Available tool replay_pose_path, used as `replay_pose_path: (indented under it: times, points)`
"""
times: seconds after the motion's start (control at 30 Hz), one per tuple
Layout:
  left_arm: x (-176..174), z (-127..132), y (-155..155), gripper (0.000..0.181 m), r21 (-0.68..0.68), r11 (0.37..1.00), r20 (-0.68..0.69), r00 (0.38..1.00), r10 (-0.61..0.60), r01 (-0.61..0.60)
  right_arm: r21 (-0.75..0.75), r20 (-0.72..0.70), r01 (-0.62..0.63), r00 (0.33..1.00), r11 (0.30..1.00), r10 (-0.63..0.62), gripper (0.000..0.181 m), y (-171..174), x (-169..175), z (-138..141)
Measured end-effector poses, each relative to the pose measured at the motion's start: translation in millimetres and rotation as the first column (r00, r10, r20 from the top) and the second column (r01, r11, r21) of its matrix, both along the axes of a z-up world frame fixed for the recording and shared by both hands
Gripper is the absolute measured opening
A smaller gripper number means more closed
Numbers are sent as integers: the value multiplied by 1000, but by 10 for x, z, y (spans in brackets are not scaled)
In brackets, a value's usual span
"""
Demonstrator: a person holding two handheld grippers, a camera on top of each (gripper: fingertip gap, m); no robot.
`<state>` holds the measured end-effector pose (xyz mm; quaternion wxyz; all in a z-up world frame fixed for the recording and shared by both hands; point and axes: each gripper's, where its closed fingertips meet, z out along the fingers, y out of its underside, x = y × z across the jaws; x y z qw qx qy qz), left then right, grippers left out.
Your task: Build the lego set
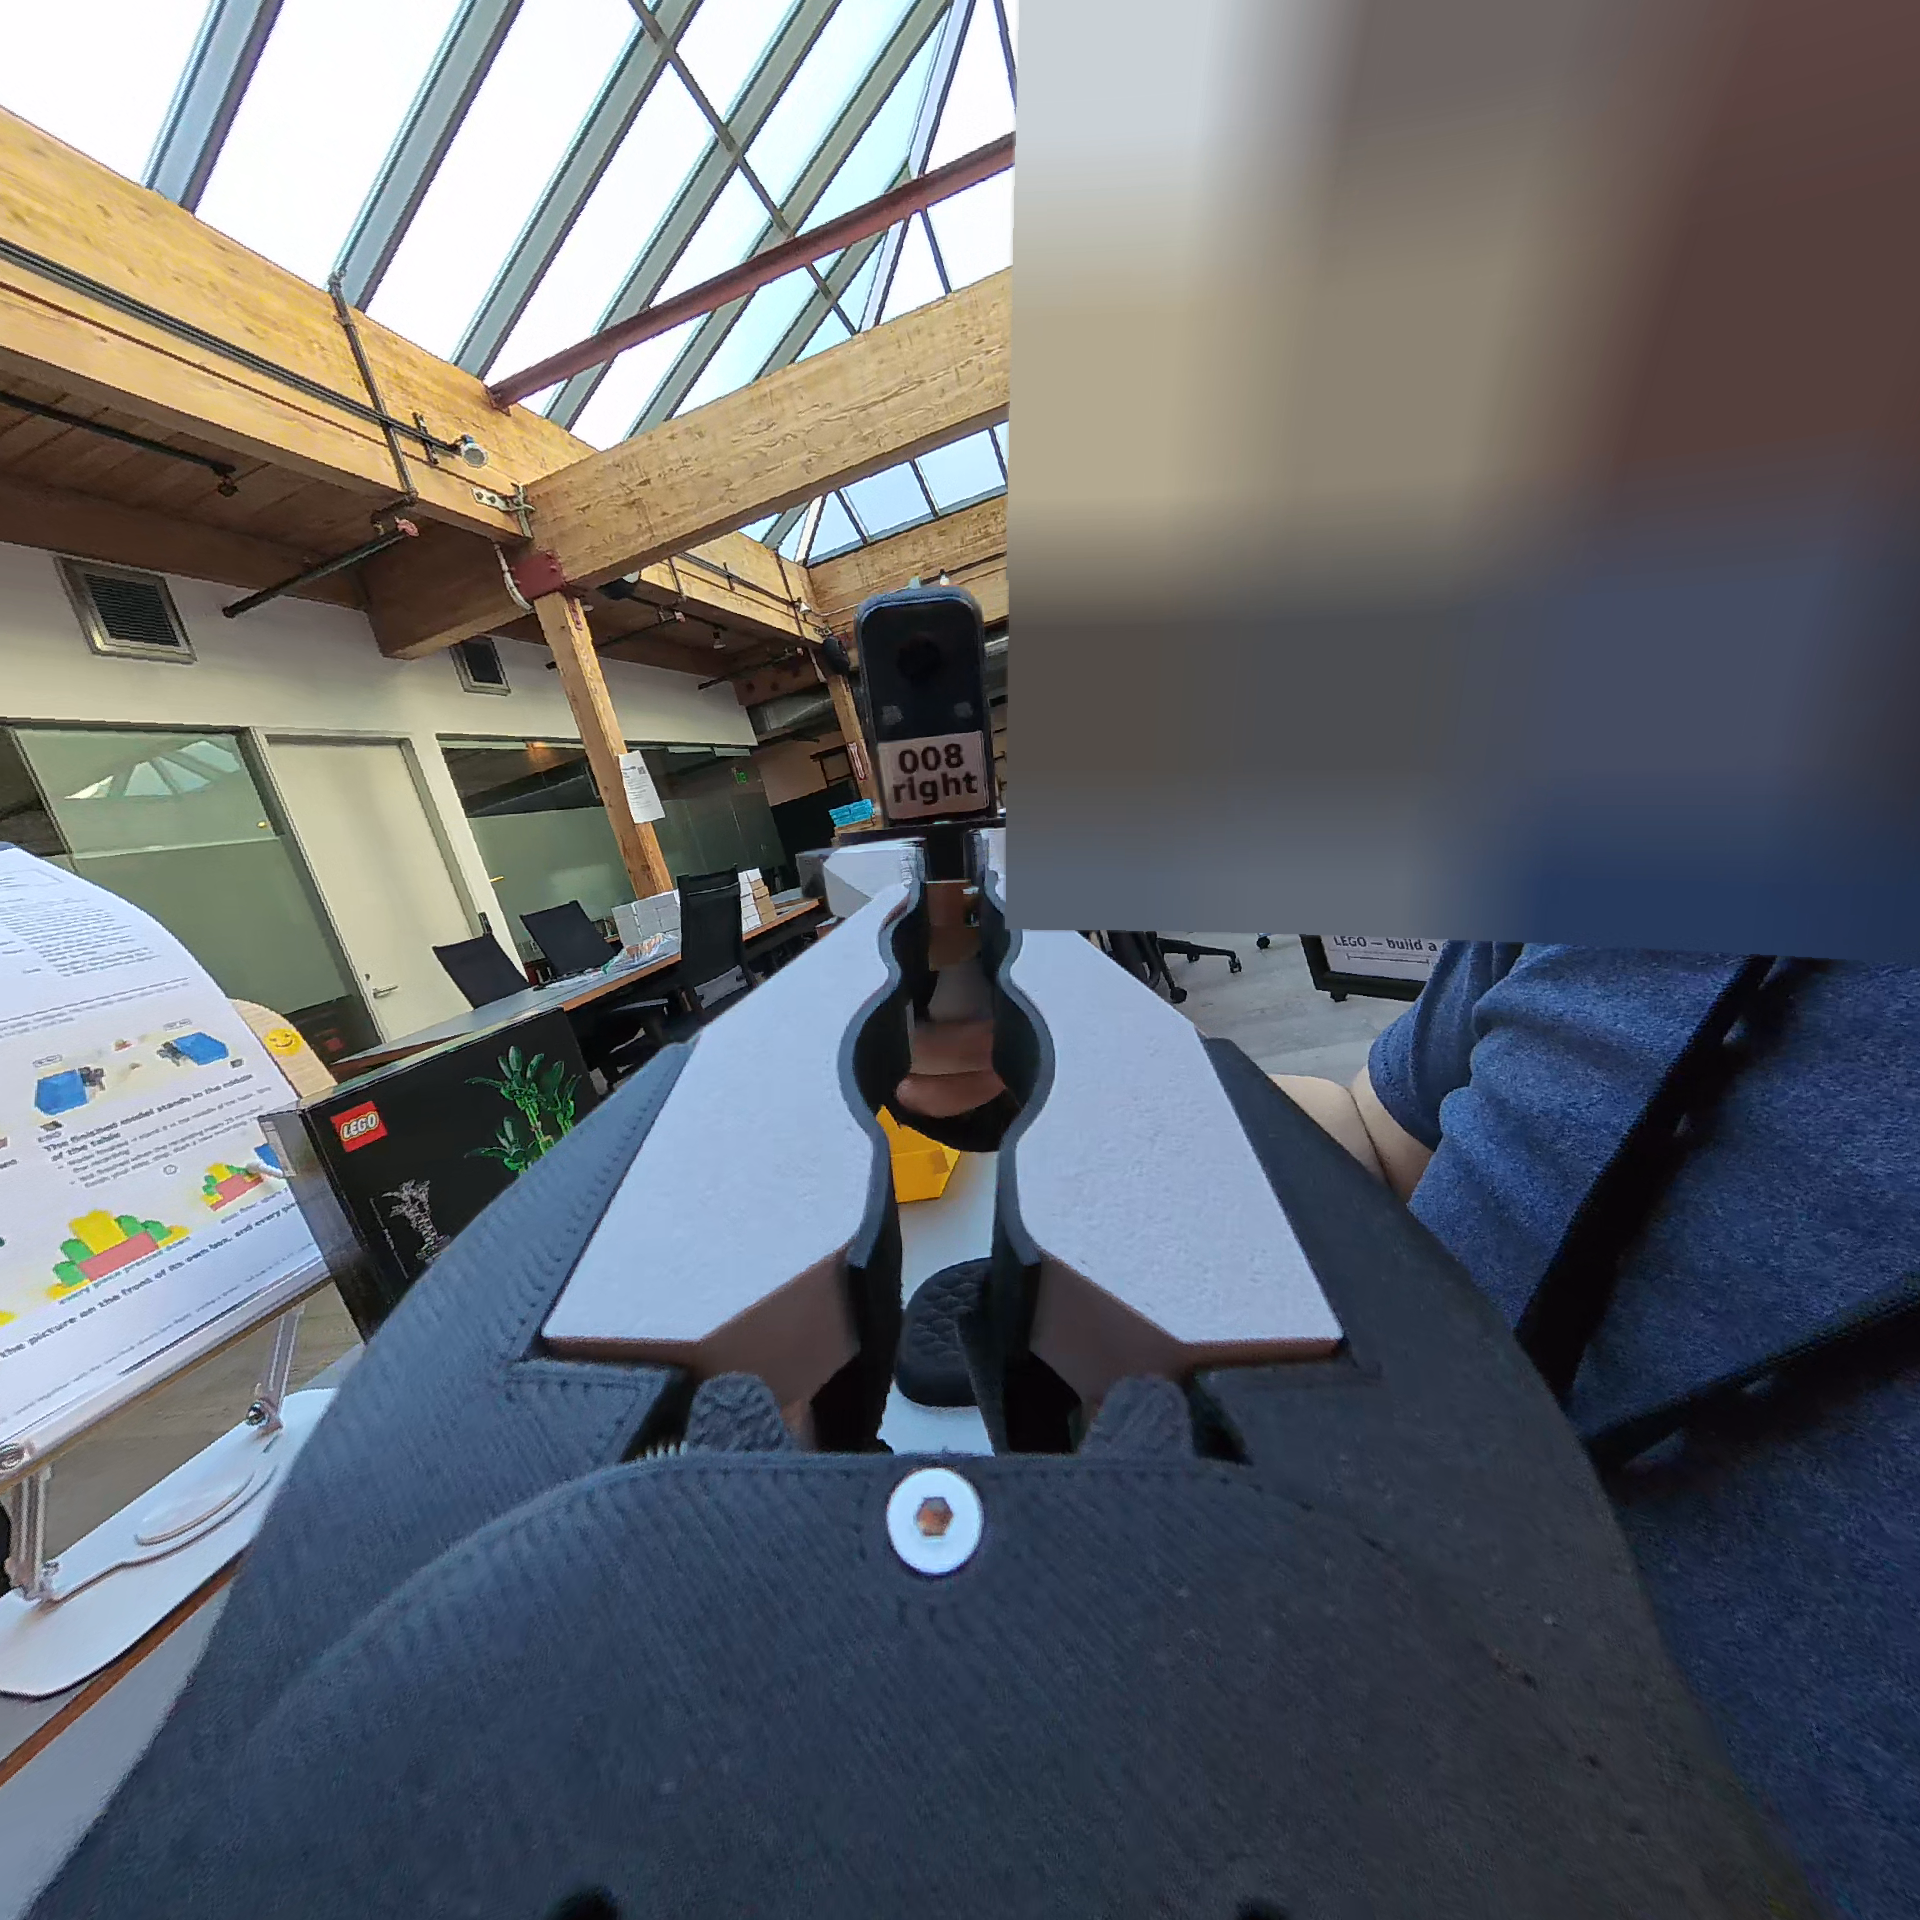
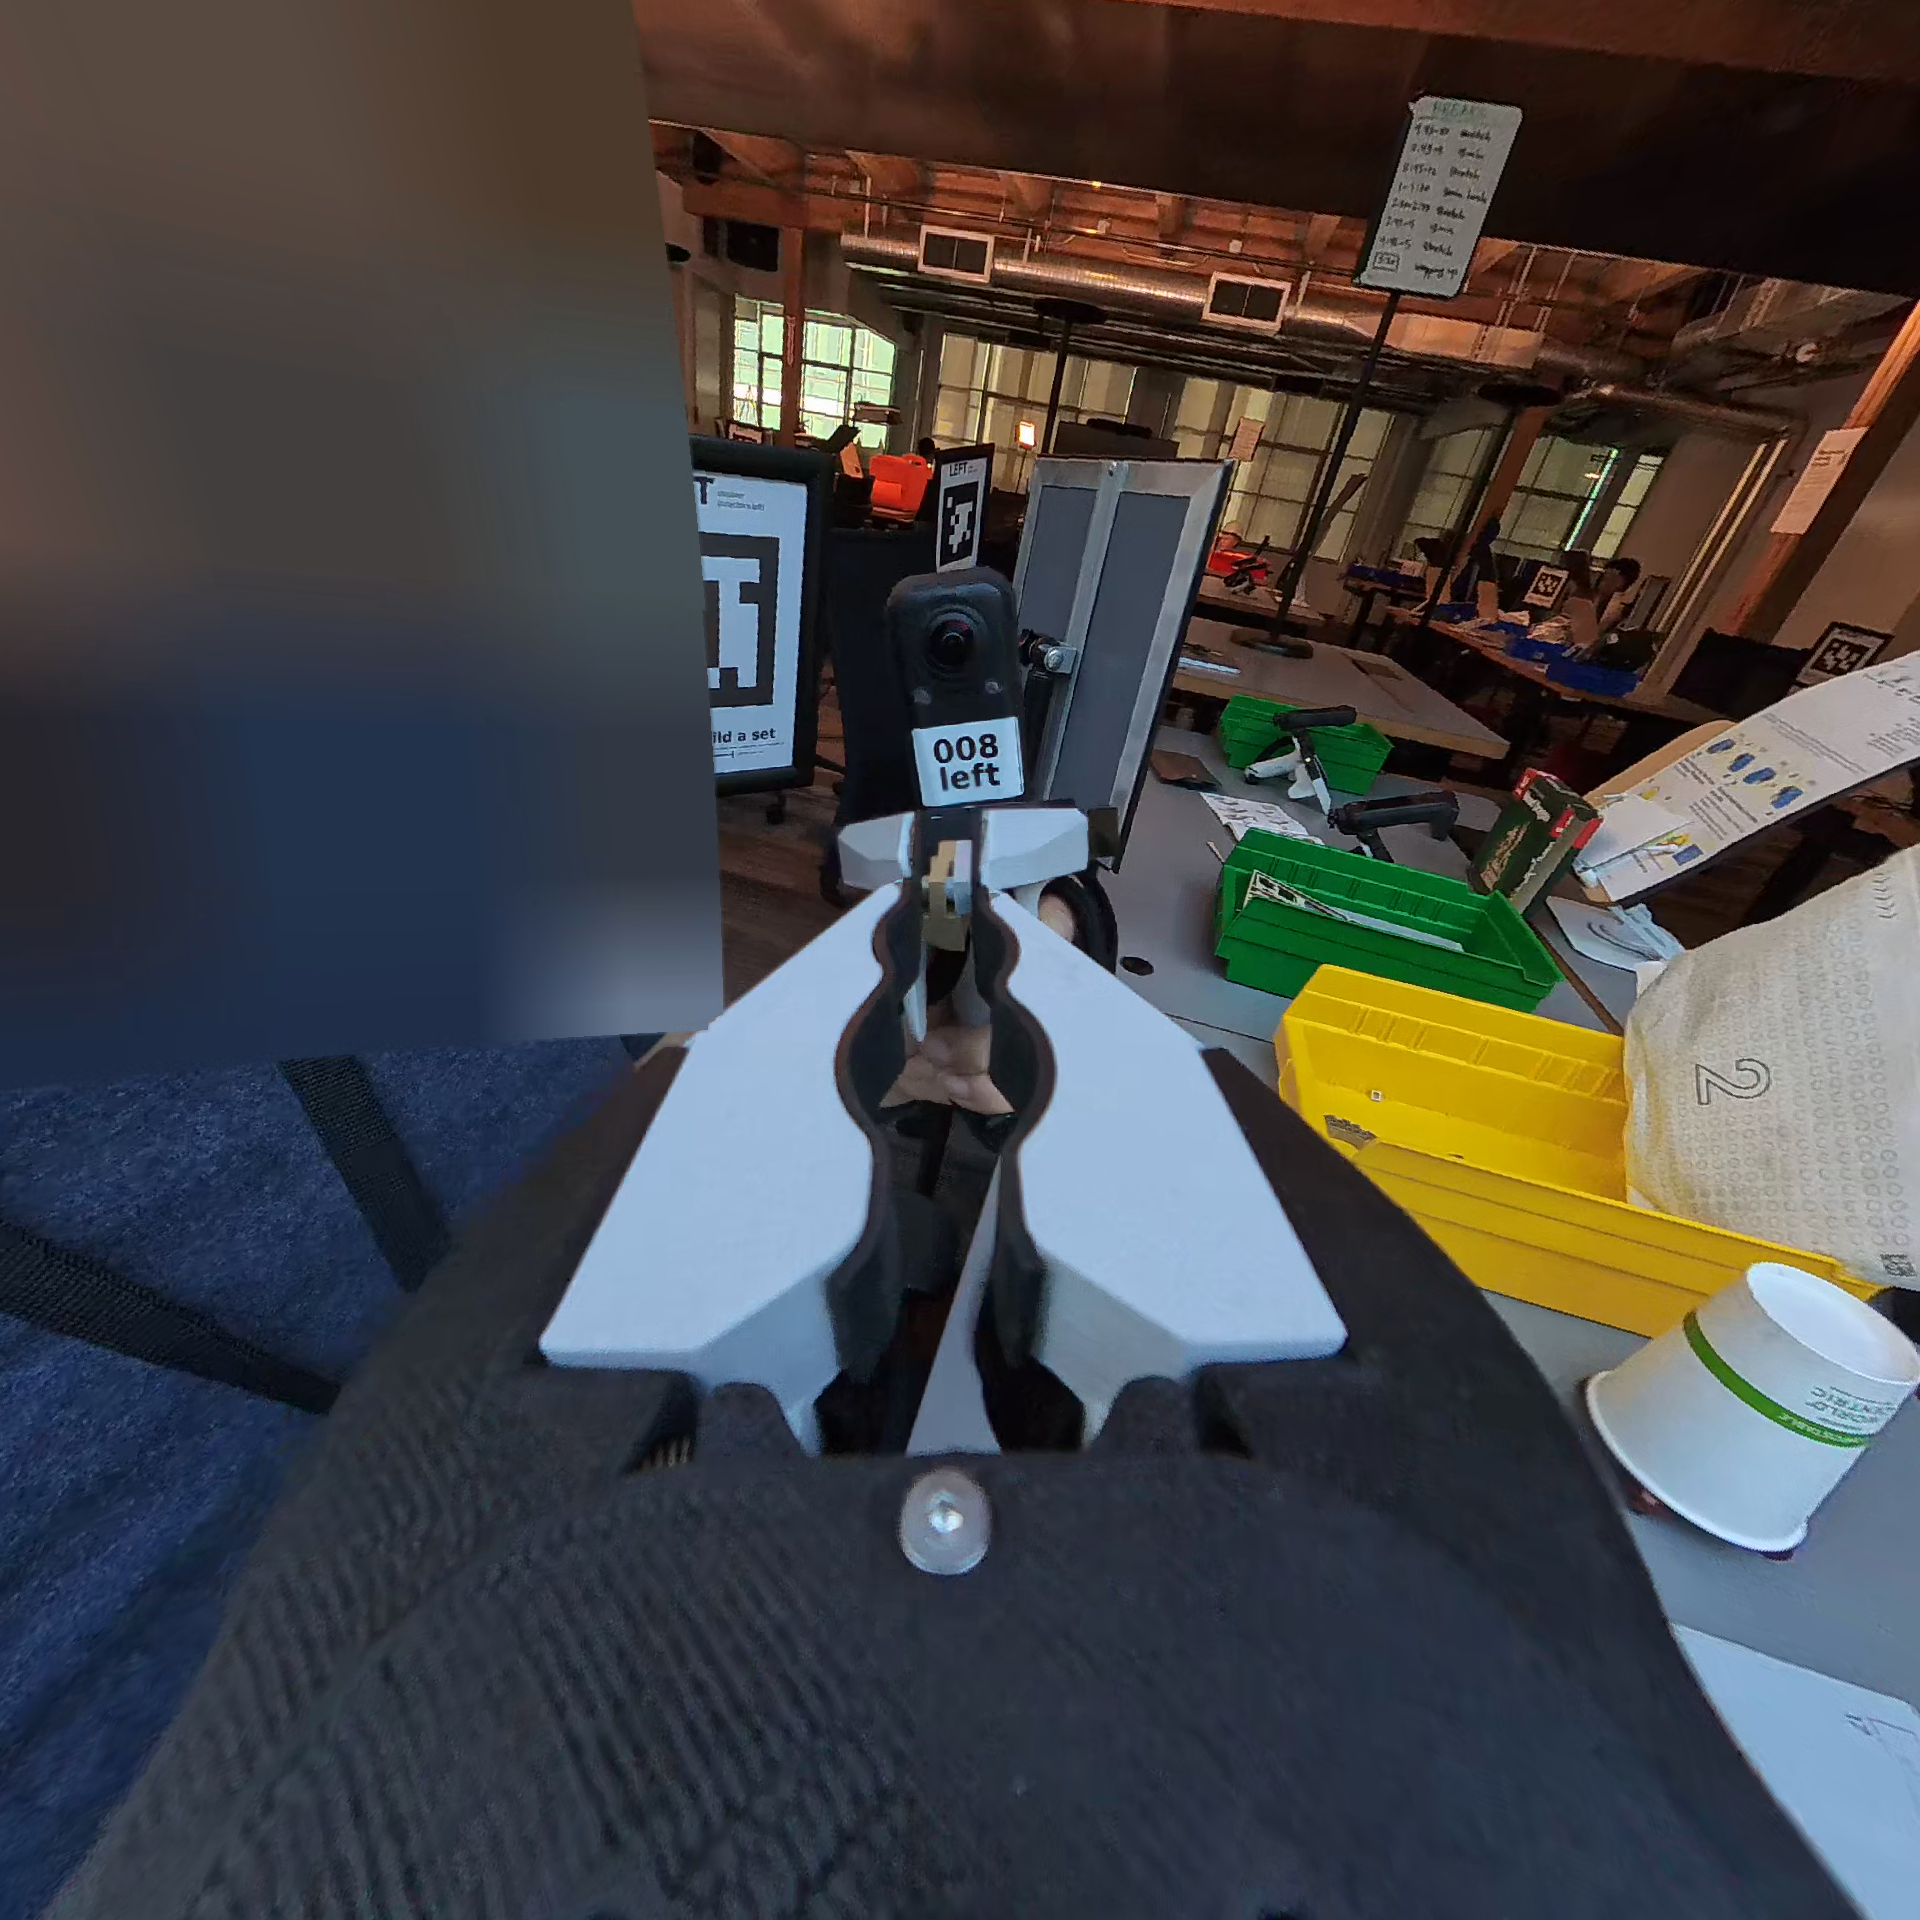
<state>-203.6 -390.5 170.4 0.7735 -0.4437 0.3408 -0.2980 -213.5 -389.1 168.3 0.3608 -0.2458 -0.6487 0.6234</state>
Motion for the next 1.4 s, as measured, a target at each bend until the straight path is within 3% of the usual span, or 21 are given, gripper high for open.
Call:
replay_pose_path:
  times: [0.5,0.97,1.17,1.27,1.4]
  points:
    - [41,-34,-46,7,-8,1000,3,1000,-29,29,46,-16,-26,1000,999,27,6,-47,48,-43]
    - [11,-57,-13,7,-22,1000,18,1000,-11,12,89,-66,37,997,995,-32,5,-21,24,-69]
    - [-73,-25,74,6,-57,998,79,997,18,-14,2,-45,63,997,998,-62,7,74,-52,-55]
    - [-85,-46,91,6,-83,997,104,995,10,-2,46,-116,107,988,993,-101,21,107,-43,-60]
    - [-125,-46,76,6,-94,995,144,990,-8,22,167,-177,198,970,966,-168,26,99,-64,-148]
